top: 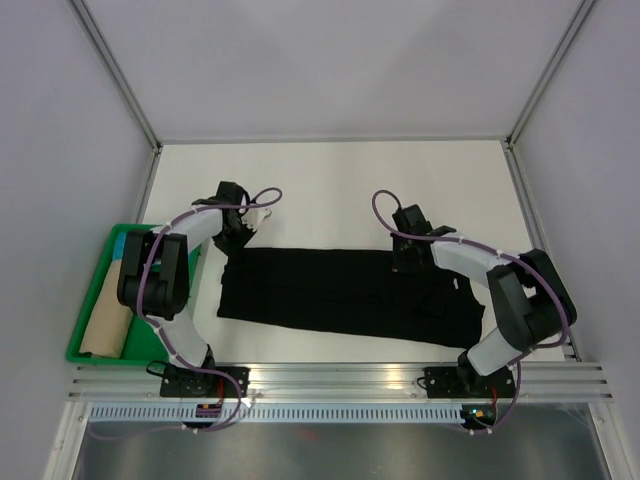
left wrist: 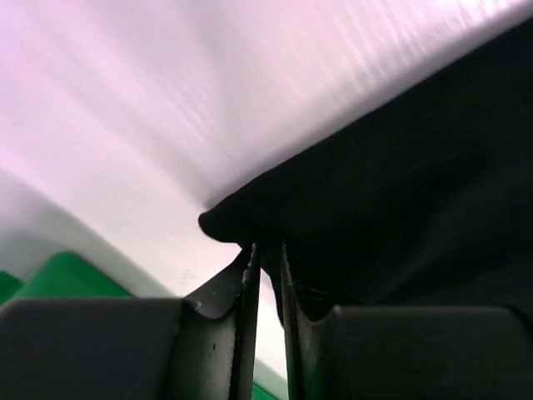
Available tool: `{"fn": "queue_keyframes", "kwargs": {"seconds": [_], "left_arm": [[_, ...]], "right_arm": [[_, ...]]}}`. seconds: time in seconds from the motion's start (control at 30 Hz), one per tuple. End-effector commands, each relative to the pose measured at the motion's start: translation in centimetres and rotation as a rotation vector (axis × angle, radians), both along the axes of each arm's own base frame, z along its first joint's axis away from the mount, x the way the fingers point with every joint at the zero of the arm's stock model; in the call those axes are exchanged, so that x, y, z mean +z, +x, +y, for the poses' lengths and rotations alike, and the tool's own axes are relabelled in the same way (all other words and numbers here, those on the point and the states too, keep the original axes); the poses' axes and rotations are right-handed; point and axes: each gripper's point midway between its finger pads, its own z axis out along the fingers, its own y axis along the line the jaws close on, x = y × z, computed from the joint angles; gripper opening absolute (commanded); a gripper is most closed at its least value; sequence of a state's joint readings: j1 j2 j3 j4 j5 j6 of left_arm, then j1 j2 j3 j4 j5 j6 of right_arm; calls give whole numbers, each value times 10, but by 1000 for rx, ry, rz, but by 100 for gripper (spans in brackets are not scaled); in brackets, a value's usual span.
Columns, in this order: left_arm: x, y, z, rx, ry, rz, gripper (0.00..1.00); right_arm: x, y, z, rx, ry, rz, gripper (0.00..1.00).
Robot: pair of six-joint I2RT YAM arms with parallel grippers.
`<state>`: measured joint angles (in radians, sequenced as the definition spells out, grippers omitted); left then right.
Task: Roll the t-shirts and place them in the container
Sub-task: Fold the tshirt
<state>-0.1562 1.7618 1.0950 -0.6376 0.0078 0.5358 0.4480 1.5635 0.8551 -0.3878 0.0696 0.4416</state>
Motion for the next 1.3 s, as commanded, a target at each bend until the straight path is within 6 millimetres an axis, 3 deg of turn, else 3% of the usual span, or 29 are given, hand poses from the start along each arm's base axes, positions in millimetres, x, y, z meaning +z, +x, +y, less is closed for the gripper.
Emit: {"fn": "queue_keyframes", "kwargs": {"seconds": [0.0, 0.13, 0.23, 0.33, 0.37, 0.43, 0.47, 0.53, 0.57, 0.63, 0.73, 0.77, 0.83, 0.87, 0.93, 0.97, 1.0, 1.03, 1.07, 1.1, 1.13, 1.27], "left_arm": [[-13, 31, 22, 100, 84, -96, 20], [-23, 38, 38, 147, 126, -101, 20], [-31, 35, 41, 140, 136, -94, 20], [-30, 35, 37, 155, 115, -96, 20], [-28, 35, 34, 162, 95, -103, 20], [-14, 38, 31, 165, 70, -139, 25], [-6, 41, 27, 163, 49, -160, 27], [12, 47, 21, 154, 14, -203, 32], [31, 51, 12, 133, -31, -244, 34], [59, 60, -2, 100, -92, -308, 37], [116, 63, -44, -3, -232, -434, 41], [144, 58, -74, -85, -294, -489, 45], [163, 47, -111, -203, -335, -519, 50], [174, 33, -153, -340, -366, -531, 55], [169, 14, -196, -455, -400, -469, 56], [167, -10, -235, -565, -444, -422, 56], [171, -18, -257, -617, -459, -418, 56], [151, -28, -278, -663, -448, -365, 56], [145, -57, -310, -787, -453, -342, 56], [139, -70, -326, -849, -452, -325, 56], [125, -97, -352, -962, -454, -302, 56], [90, -140, -398, -1100, -492, -248, 58]], "right_arm": [[-18, 27, -6, -67, 16, -35, 0], [-29, 37, -22, -98, -18, -25, 0], [-17, 51, -21, -69, -26, -60, 0], [8, 63, -16, -40, -18, -94, 4], [26, 69, -14, -38, -5, -131, 6], [40, 62, -18, -43, -13, -131, 15], [58, 61, -21, -56, -10, -171, 18], [68, 48, -28, -84, -16, -163, 26], [78, 41, -32, -100, -8, -180, 30], [75, 23, -40, -138, 5, -134, 40], [63, -1, -56, -188, 62, -71, 41], [58, -9, -70, -231, 76, -60, 41], [55, -15, -70, -247, 166, -52, 41], [48, -19, -82, -300, 196, -42, 41], [47, -17, -85, -326, 272, -46, 42], [40, -19, -97, -372, 279, -32, 42], [38, -19, -99, -378, 286, -31, 43], [37, -17, -100, -377, 291, -35, 43], [31, -20, -101, -382, 289, -20, 44], [28, -22, -101, -382, 285, -11, 44], [26, -22, -104, -388, 274, -13, 44], [11, -27, -107, -398, 275, -4, 45]]}}
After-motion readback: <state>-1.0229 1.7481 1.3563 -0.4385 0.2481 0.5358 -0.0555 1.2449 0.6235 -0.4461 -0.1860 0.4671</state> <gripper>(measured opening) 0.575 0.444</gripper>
